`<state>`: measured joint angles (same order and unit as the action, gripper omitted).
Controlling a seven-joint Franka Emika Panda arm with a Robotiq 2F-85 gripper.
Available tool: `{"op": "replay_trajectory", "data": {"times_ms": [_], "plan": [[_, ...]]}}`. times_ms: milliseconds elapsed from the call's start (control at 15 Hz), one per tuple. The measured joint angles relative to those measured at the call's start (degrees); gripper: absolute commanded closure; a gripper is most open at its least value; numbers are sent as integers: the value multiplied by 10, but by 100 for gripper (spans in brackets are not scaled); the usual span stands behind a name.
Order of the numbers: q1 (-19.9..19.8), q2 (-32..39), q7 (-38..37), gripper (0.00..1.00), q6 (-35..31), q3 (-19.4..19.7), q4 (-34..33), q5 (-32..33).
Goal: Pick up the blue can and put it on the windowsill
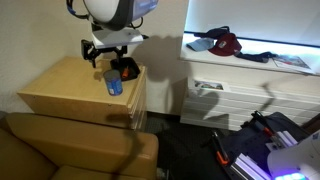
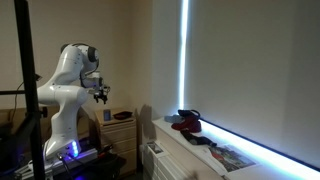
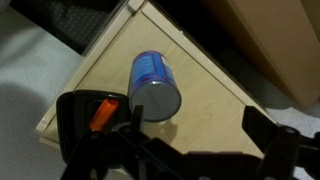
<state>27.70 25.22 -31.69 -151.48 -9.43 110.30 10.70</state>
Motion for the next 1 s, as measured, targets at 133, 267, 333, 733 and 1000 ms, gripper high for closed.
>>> {"op": "replay_trajectory", "data": {"times_ms": [133,267,333,733,1000], "plan": [[36,36,-53,0,-10,38,-39,30],[71,71,-103,0,-6,79,-73,57],[83,87,-119,0,2,93,-87,59],[93,118,-138,0,25,106,-119,58],[91,135,-152,0,28,117,-118,56]]}}
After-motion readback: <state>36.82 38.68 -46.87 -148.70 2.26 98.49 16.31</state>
